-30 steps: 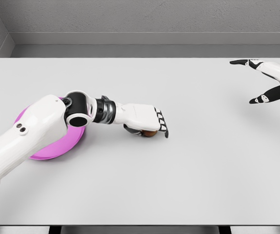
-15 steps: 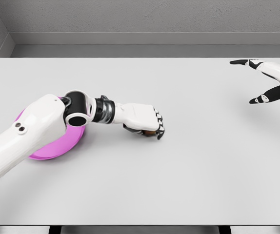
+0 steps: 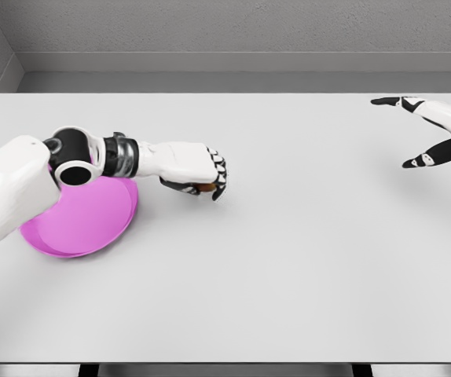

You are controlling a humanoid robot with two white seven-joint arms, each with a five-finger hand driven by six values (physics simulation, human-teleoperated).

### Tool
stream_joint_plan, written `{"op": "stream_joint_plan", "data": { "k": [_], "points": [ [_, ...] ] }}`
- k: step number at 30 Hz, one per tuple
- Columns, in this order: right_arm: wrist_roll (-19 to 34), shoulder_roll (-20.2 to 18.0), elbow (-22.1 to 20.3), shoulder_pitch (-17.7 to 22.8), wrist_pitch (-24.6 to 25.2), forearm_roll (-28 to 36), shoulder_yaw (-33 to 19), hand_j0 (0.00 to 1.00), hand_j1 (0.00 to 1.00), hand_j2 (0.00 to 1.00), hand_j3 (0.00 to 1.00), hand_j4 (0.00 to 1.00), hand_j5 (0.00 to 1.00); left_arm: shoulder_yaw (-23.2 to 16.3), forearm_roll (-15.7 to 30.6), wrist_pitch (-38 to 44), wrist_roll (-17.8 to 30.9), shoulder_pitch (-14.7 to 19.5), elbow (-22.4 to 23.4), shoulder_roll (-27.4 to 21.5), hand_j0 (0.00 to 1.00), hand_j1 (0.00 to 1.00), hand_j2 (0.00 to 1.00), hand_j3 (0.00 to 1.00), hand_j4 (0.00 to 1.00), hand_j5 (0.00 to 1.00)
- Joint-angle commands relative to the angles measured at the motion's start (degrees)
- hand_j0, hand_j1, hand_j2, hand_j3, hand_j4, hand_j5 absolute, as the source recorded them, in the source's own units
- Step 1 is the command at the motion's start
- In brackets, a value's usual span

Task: Put the apple on the plate with both arms

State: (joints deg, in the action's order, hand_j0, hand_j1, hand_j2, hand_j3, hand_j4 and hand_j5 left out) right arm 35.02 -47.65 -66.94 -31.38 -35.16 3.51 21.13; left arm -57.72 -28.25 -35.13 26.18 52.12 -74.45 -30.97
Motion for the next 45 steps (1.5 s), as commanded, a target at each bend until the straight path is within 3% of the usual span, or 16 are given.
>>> {"op": "stream_joint_plan", "data": {
  "k": [1, 4, 8, 15, 16, 17, 18, 19, 31, 34, 39, 45],
  "points": [
    [0.0, -0.4, 0.0, 0.0, 0.2, 0.4, 0.0, 1.00, 1.00, 1.00, 1.00, 1.00, 1.00, 2.0, 5.0, 0.1, -0.1, 0.0, -1.0, -6.8, 0.38, 0.38, 0.38, 0.38, 0.38, 0.38],
    [0.0, -0.4, 0.0, 0.0, 0.2, 0.4, 0.0, 1.00, 1.00, 1.00, 1.00, 1.00, 1.00, 4.9, 6.5, 0.1, -0.1, -0.5, -0.9, -15.1, 0.38, 0.38, 0.38, 0.38, 0.38, 0.38],
    [0.0, -0.4, 0.0, 0.1, 0.2, 0.4, 0.1, 1.00, 1.00, 1.00, 1.00, 1.00, 1.00, 5.5, 6.3, 0.1, -0.1, -3.2, -0.3, -20.8, 0.38, 0.38, 0.38, 0.38, 0.38, 0.38],
    [0.0, -0.4, 0.0, 0.1, 0.2, 0.4, 0.1, 1.00, 1.00, 1.00, 1.00, 1.00, 1.00, 5.5, 6.5, 0.1, -0.1, -4.0, -0.3, -21.9, 0.42, 0.42, 0.42, 0.42, 0.42, 0.42],
    [0.0, -0.4, 0.0, 0.1, 0.2, 0.4, 0.1, 1.00, 1.00, 1.00, 1.00, 1.00, 1.00, 5.5, 6.6, 0.1, -0.1, -4.0, -0.5, -21.8, 0.46, 0.46, 0.46, 0.46, 0.46, 0.46],
    [0.0, -0.4, 0.0, 0.1, 0.2, 0.4, 0.1, 1.00, 1.00, 1.00, 1.00, 1.00, 1.00, 5.5, 7.1, 0.1, -0.2, -4.1, -0.5, -21.7, 0.58, 0.58, 0.58, 0.58, 0.58, 0.58],
    [0.0, -0.4, 0.0, 0.2, 0.2, 0.4, 0.1, 1.00, 1.00, 1.00, 1.00, 1.00, 1.00, 5.5, 8.8, 0.1, -0.2, -4.1, -0.3, -21.7, 0.83, 0.83, 0.83, 0.83, 0.83, 0.83],
    [0.0, -0.4, 0.0, 0.2, 0.2, 0.4, 0.1, 1.00, 1.00, 1.00, 1.00, 1.00, 1.00, 5.5, 10.1, 0.1, -0.2, -4.2, -0.3, -21.8, 1.00, 1.00, 1.00, 1.00, 1.00, 1.00],
    [0.0, -0.4, 0.0, 0.5, 0.2, 0.4, 0.1, 1.00, 1.00, 1.00, 1.00, 1.00, 1.00, 5.4, 13.0, 0.1, -0.3, -4.4, -0.3, -21.4, 1.00, 1.00, 1.00, 1.00, 1.00, 1.00],
    [0.0, -0.6, 0.0, 1.1, 0.2, 0.4, 0.1, 1.00, 1.00, 1.00, 1.00, 1.00, 1.00, 5.2, 20.5, 0.1, -0.6, -4.3, -1.8, -16.8, 1.00, 1.00, 1.00, 1.00, 1.00, 1.00],
    [0.0, -3.1, 0.5, 1.2, 0.2, 0.3, 0.0, 1.00, 1.00, 1.00, 1.00, 1.00, 1.00, 5.3, 21.7, 0.1, -0.5, -3.1, -1.8, -8.1, 1.00, 1.00, 1.00, 1.00, 1.00, 1.00],
    [0.0, -3.2, 0.2, 1.8, 0.2, 0.2, 0.0, 1.00, 1.00, 1.00, 1.00, 1.00, 1.00, 5.4, 21.9, 0.1, -0.5, -3.1, -0.7, -7.7, 1.00, 1.00, 1.00, 1.00, 1.00, 1.00]
  ]
}}
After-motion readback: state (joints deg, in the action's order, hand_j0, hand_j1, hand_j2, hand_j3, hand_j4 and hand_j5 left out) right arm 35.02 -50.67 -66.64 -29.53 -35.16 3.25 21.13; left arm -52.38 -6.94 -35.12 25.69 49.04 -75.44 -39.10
